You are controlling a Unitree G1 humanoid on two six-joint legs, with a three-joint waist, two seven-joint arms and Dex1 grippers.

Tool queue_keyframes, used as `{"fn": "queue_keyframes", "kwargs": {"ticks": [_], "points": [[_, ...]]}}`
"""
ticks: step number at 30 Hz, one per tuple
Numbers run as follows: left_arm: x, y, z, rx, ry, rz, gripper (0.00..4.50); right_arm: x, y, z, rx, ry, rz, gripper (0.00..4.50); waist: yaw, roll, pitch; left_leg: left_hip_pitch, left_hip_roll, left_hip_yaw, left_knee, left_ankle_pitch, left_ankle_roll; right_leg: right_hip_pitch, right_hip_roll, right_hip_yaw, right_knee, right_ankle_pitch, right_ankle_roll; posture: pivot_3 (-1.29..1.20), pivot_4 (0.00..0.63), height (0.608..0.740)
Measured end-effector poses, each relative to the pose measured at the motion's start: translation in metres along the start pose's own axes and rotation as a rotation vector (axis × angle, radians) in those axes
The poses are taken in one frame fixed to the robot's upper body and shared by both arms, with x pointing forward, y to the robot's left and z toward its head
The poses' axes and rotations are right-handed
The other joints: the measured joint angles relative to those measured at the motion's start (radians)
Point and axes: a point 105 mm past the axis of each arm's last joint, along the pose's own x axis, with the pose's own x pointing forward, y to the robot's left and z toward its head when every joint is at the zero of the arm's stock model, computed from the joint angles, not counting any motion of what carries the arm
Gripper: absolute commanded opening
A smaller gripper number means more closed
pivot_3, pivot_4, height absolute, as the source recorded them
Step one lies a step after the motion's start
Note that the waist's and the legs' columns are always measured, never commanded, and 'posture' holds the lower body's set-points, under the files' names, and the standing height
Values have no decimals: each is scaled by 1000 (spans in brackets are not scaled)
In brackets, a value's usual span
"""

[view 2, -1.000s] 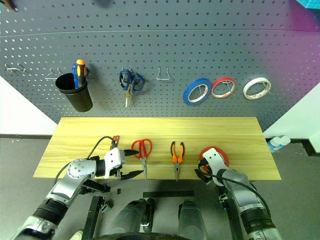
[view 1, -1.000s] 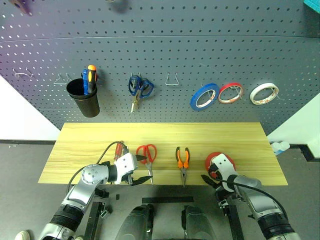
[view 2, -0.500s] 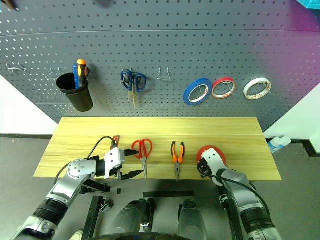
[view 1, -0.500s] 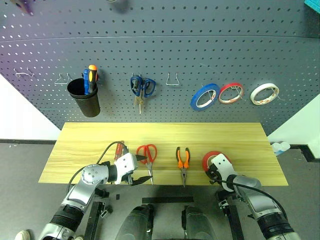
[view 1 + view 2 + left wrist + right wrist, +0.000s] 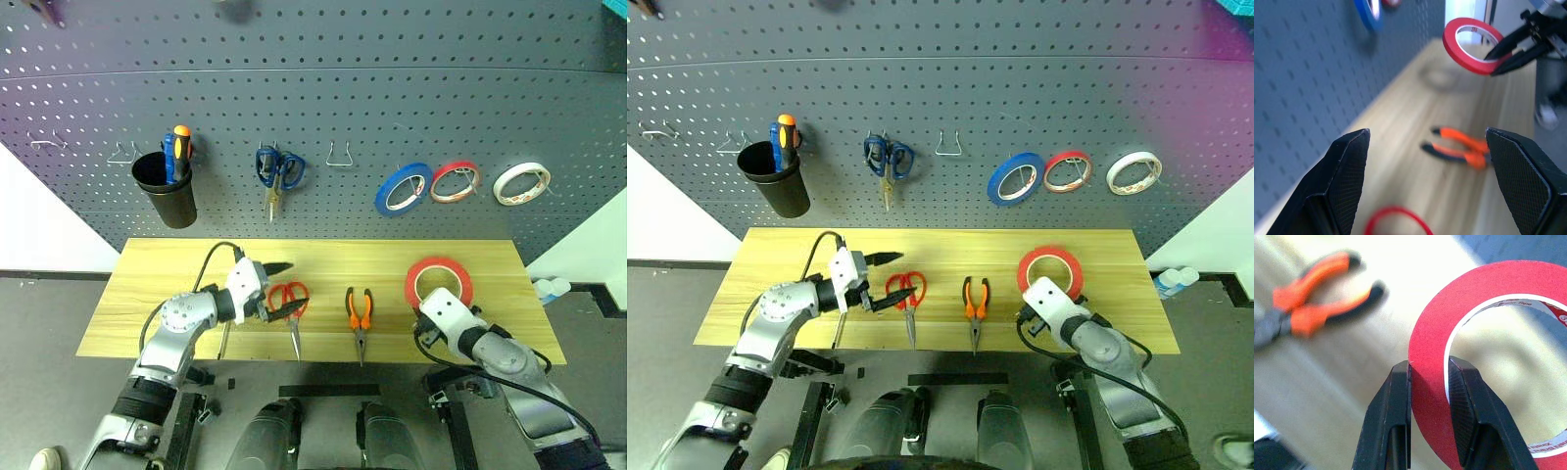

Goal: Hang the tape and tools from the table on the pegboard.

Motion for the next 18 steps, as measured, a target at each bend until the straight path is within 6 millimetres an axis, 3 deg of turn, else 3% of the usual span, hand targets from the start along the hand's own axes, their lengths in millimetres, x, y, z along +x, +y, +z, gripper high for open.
{"fn": "queue_keyframes", "kwargs": {"ticks": [6, 13, 18], "points": [[14, 1, 27, -6, -90, -44, 3956, -6, -28, 18, -209, -67, -142, 693, -2, 0, 0, 0, 1, 0, 0, 2, -2, 0, 2, 0, 1, 1, -1, -132, 155, 733], [42, 1, 77, 1, -244, -81, 3956, -2, -60, 57, -376, -204, -282, 693, -4, 0, 0, 0, 1, 0, 2, 3, -4, 4, 3, 0, 2, 3, 0, -131, 138, 733], [51, -4, 78, -60, -258, -90, 3956, 4, -84, 68, -428, -227, -332, 693, -4, 0, -1, 0, 2, 0, 2, 5, -7, 4, 5, 0, 2, 3, -1, -132, 122, 733]]}}
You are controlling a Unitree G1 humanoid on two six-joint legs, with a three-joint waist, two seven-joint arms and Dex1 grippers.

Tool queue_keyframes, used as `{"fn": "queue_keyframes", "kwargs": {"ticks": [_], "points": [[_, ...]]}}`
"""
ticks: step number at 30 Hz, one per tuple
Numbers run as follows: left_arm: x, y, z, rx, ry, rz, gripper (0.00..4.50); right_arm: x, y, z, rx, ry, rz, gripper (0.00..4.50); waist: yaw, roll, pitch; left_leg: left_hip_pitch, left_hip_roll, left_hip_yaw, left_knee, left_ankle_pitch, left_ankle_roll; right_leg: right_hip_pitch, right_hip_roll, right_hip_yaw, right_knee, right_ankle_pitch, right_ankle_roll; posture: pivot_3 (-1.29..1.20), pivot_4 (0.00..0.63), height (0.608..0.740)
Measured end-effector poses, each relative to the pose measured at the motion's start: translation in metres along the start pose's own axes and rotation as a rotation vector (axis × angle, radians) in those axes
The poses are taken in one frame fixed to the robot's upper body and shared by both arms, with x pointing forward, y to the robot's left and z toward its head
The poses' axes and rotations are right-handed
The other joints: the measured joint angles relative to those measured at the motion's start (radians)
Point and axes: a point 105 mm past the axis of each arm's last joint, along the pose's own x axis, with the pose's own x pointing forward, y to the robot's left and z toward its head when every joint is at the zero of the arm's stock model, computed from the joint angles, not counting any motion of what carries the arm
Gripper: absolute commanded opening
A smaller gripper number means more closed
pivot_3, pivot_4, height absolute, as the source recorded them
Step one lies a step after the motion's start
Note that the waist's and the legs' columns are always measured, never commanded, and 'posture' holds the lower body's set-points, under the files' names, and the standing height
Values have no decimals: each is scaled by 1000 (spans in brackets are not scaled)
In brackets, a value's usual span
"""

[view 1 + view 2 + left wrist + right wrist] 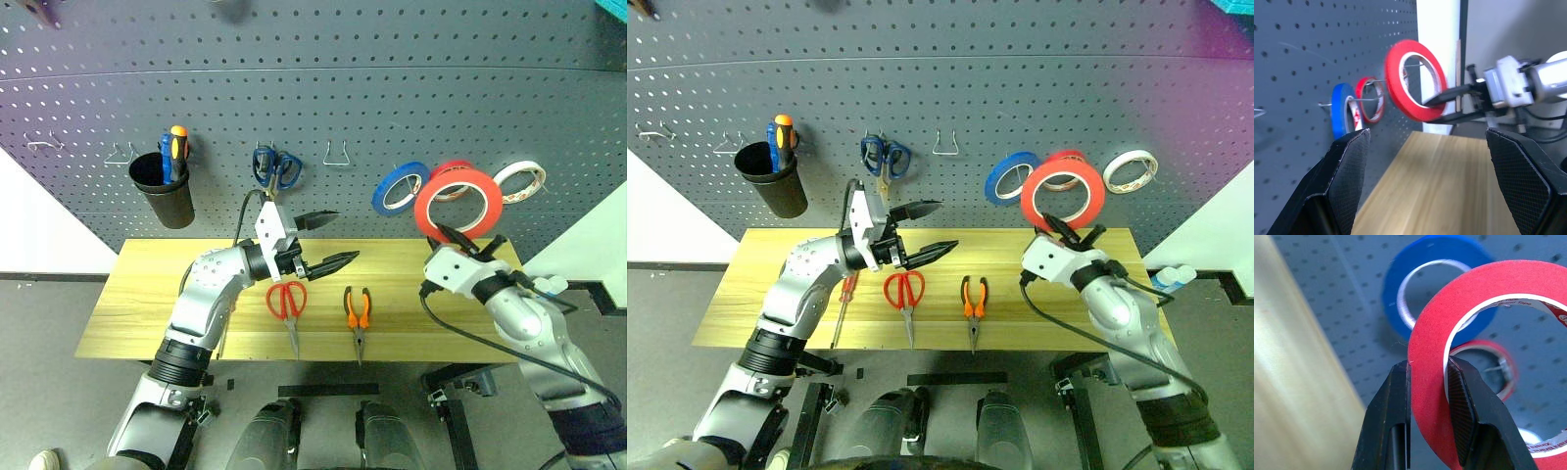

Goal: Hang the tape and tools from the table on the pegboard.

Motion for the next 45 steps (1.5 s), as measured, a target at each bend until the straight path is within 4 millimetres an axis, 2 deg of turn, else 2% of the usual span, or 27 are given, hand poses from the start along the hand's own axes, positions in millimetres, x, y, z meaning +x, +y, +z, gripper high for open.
{"fn": "queue_keyframes", "kwargs": {"ticks": [4, 9, 15, 27, 38, 42, 45], "points": [[3, -2, -1, -25, -8, -2, 3956, 9, -12, -15, 34, 24, -29, 693, 0, 0, -1, 0, 0, 0, 1, 0, 0, 1, 0, 0, 0, 0, 0, -127, 115, 733], [4, -4, -1, -38, -10, -10, 3956, 13, -10, -39, 118, 48, -18, 693, 0, 0, -1, 0, 0, 0, 2, 1, -1, 1, 1, 0, 0, 1, 0, -115, 111, 733], [2, -3, -3, -36, 0, -8, 3956, 18, -8, -56, 235, 41, -5, 693, -9, 1, -1, 0, 1, 0, 4, 1, -1, 2, 1, 0, 2, 1, 0, -110, 110, 733], [0, -2, -3, -31, 8, -3, 3956, 18, 5, -60, 280, 9, 40, 693, -24, 1, -1, 0, 1, 0, 10, -1, 1, 3, 1, 0, 5, 2, 1, -117, 117, 733], [0, -1, -3, -30, 10, 3, 3956, 19, 12, -55, 331, -16, 82, 4449, -24, 1, -1, 0, 1, 0, 11, -2, 3, 3, 1, 0, 5, 2, 1, -118, 120, 733], [-2, 2, -4, -23, 21, 21, 3956, 16, 12, -48, 312, -40, 83, 4482, -24, 1, -1, 0, 1, 0, 11, -2, 3, 3, 1, 0, 5, 2, 1, -114, 124, 733], [-6, 8, -7, -4, 48, 55, 3956, 6, 14, -40, 263, -63, 110, 4482, -23, 1, -1, 0, 1, 0, 11, -2, 3, 3, 1, 0, 5, 2, 1, -120, 132, 733]]}}
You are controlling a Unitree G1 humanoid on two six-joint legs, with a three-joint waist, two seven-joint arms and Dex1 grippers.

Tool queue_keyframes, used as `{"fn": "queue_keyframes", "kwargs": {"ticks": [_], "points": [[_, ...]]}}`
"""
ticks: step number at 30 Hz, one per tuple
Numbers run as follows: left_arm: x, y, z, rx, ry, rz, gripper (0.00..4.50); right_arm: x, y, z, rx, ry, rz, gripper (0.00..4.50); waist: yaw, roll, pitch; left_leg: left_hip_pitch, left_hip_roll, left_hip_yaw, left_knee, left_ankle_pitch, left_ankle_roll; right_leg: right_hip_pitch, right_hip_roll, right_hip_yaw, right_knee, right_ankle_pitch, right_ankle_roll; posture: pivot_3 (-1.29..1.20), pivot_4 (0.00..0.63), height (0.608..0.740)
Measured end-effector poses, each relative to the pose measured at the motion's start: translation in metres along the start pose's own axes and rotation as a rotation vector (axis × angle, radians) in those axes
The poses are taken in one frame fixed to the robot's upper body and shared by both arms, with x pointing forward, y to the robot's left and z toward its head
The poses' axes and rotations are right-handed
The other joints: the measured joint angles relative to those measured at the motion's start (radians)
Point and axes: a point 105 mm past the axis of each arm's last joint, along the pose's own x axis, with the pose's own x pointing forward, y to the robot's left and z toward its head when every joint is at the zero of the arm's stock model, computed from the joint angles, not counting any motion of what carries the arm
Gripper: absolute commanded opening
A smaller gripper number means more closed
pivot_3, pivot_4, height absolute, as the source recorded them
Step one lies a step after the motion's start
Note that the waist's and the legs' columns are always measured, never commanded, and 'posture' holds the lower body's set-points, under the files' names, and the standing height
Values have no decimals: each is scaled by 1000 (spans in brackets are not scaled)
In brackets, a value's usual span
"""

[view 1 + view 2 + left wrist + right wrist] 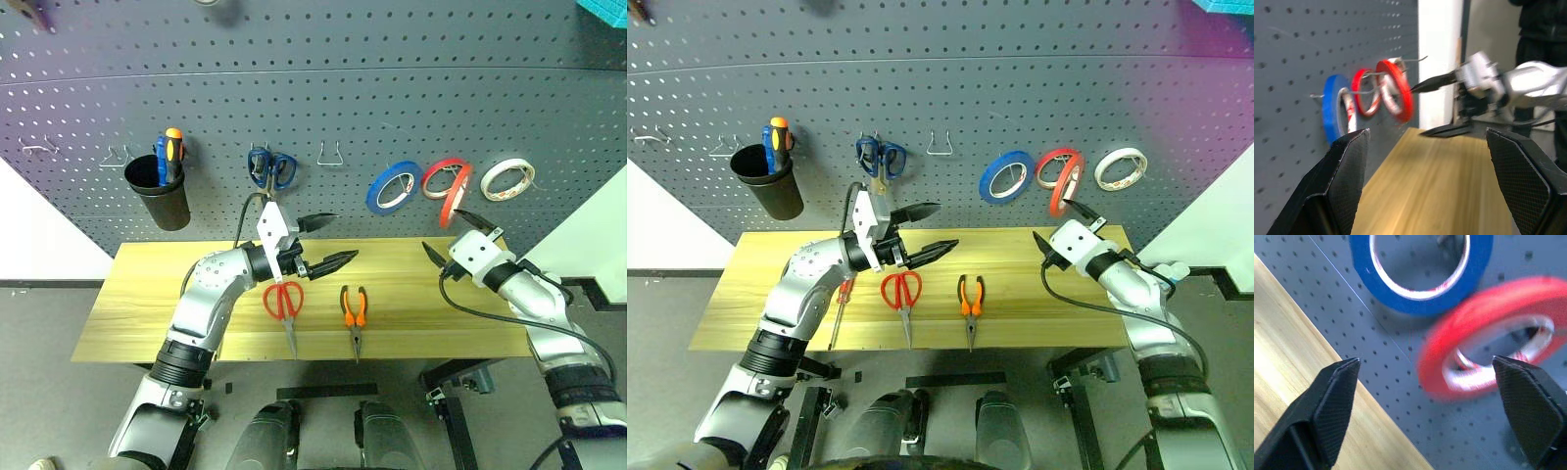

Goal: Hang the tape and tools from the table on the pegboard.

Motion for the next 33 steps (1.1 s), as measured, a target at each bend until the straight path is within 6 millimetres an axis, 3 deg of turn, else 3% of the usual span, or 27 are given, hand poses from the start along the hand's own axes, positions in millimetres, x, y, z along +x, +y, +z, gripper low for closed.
{"fn": "queue_keyframes", "kwargs": {"ticks": [3, 8, 11, 16, 21, 24, 28, 33], "points": [[-5, 5, -7, 10, 34, 39, 3956, -12, 13, 6, -5, -2, 76, 4482, 1, 0, 0, 0, 0, 0, 0, 0, 1, 0, 0, 0, 0, 0, 0, -125, 136, 733], [-29, 9, -26, -5, 117, 75, 3956, -29, 52, 22, 123, 3, 225, 4482, -5, 0, 0, 1, 1, 0, 0, -1, 1, 0, 0, 1, 0, 0, -1, -148, 149, 733], [-56, 16, -47, -3, 226, 101, 3956, -22, 78, 35, 254, 8, 270, 4482, -11, 0, 0, 4, 4, 0, -1, -1, 1, 0, 1, 1, 0, 1, -3, -160, 153, 733], [-91, 33, -66, 10, 343, 151, 3956, -1, 117, 40, 457, 134, 326, 4482, -9, 0, 0, 4, 5, 0, 1, -1, 1, -2, 1, 1, -1, 2, -4, -166, 155, 733], [-120, 38, -82, 16, 449, 116, 3956, 31, 131, 55, 614, 215, 324, 4482, -17, 0, 0, 3, 5, 0, -2, -1, 0, -5, 1, 1, -2, 3, -5, -161, 161, 733], [-130, 34, -89, 2, 489, 71, 3956, 41, 139, 58, 696, 292, 323, 4482, -18, 0, 0, -1, 5, 0, -3, -1, 0, -9, 1, 1, -2, 3, -5, -147, 169, 733], [-132, 24, -93, -27, 504, -3, 3956, 39, 155, 49, 784, 480, 342, 4482, -22, 0, 0, -5, 5, 0, -3, -1, 0, -13, 1, 2, -2, 3, -5, -144, 177, 733], [-151, 10, -102, -53, 572, -75, 3956, 23, 173, 39, 886, 686, 362, 4482, -28, 2, 1, -6, 7, 0, -4, -1, 0, -15, 1, 3, -2, 3, -6, -148, 191, 733]]}}
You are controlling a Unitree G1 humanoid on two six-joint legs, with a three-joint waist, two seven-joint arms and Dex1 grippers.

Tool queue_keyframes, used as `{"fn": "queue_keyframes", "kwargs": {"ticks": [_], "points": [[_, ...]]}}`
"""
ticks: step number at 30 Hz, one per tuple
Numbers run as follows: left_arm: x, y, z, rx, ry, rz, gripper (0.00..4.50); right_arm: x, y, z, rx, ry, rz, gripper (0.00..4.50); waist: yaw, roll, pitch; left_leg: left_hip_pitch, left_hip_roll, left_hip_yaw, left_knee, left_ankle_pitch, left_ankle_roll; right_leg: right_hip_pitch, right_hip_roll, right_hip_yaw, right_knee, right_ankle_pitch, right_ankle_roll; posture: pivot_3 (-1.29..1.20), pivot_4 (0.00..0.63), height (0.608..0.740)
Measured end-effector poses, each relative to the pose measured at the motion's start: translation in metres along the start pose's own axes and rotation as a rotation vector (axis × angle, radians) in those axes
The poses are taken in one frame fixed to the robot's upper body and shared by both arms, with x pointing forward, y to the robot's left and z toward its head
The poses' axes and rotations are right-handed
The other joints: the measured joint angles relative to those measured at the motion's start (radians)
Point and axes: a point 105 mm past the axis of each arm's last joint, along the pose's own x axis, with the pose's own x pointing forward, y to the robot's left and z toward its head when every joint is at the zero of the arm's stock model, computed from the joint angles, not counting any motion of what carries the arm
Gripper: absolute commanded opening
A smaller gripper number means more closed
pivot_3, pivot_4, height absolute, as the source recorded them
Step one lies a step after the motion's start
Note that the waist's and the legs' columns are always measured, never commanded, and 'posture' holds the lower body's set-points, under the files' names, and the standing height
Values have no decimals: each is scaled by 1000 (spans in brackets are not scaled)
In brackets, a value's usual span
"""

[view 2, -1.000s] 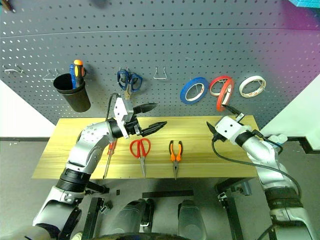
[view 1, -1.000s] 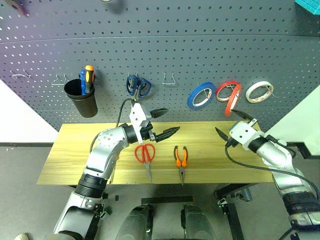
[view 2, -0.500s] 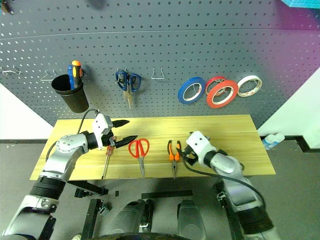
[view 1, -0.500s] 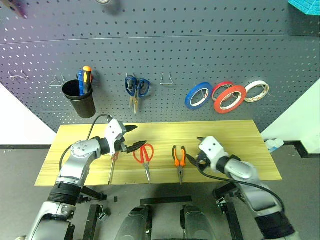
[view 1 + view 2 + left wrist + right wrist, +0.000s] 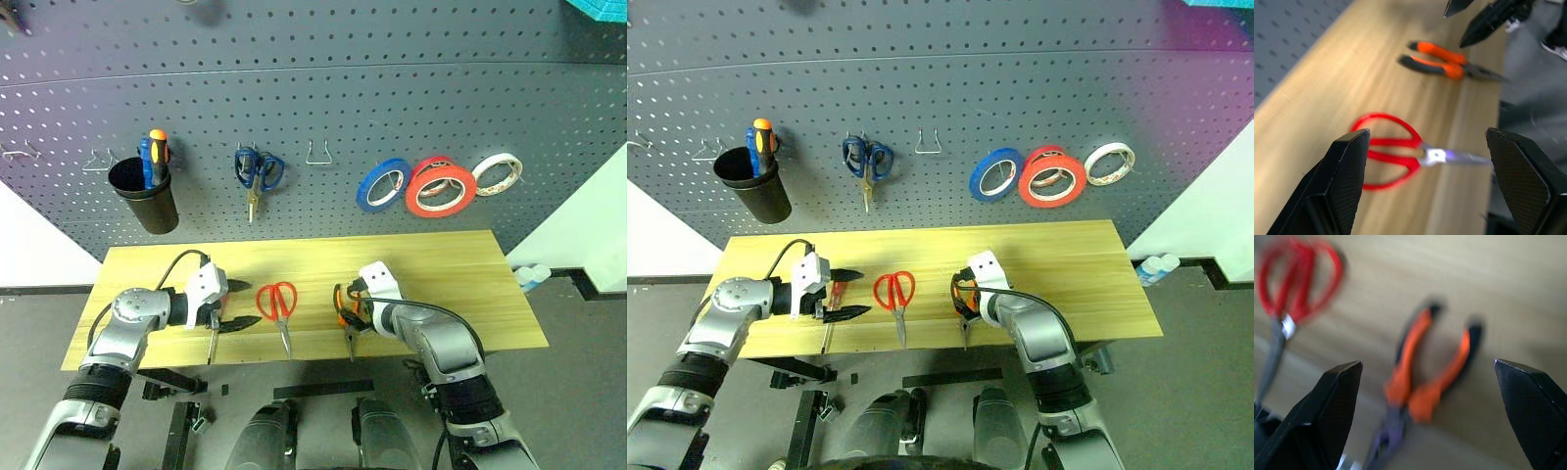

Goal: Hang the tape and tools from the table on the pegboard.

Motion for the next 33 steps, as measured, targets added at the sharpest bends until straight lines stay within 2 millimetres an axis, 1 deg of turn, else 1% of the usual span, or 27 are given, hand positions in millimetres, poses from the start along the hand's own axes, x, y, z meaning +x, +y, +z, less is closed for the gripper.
{"fn": "queue_keyframes", "kwargs": {"ticks": [3, 6, 9, 12, 16, 20, 25, 29, 33], "points": [[-2, -2, -3, -5, 12, -11, 3956, -1, 9, 0, 46, 36, 10, 4482, 0, 0, 0, 0, 0, 0, -1, 0, 0, 0, 0, 0, 0, 0, 0, -148, 194, 733], [-2, -2, -3, -5, 12, -15, 3956, -2, 15, 7, 101, 46, 13, 4482, 0, 0, 0, 0, 0, 0, -1, 0, 0, 0, 0, 0, 0, 0, 0, -150, 195, 733], [-3, -4, -5, -8, 18, -28, 3956, -1, 16, 15, 150, 57, -8, 4482, 0, 0, 0, 0, 0, 0, -2, 0, 0, -1, 0, 0, -1, 0, 0, -150, 195, 733], [-4, -7, -6, -10, 22, -46, 3956, 4, 15, 13, 186, 115, -43, 4482, -1, 1, 0, 0, 0, 1, -4, 0, 0, -2, 0, 0, -1, 0, 0, -150, 195, 733], [-4, -9, -7, -1, 24, -66, 3956, 12, 12, 5, 183, 176, -93, 4482, -2, 1, 1, 0, 0, 1, -6, 0, 0, -2, 0, 0, -2, 0, 0, -144, 194, 733], [-4, -11, -9, 0, 36, -86, 3956, 21, 13, 1, 184, 196, -102, 4482, -3, 1, 1, 0, 0, 2, -8, 1, -1, -4, 0, 1, -3, 0, 0, -137, 192, 733], [-2, -11, -12, 30, 51, -93, 3956, 29, 16, 7, 194, 191, -100, 4482, -5, 1, 1, 0, 0, 2, -10, 2, -3, -5, 0, 1, -2, 0, 0, -137, 192, 733], [-2, -7, -10, 73, 49, -74, 3956, 32, 18, 14, 192, 174, -101, 4482, -5, 1, 1, 0, 0, 2, -10, 2, -3, -6, 0, 1, -2, 0, 0, -134, 189, 733], [-2, -3, -9, 95, 47, -63, 3956, 37, 22, 14, 187, 180, -96, 4482, -6, 1, 1, 0, 0, 2, -10, 2, -3, -6, 0, 1, -2, 0, 0, -134, 189, 733]]}}
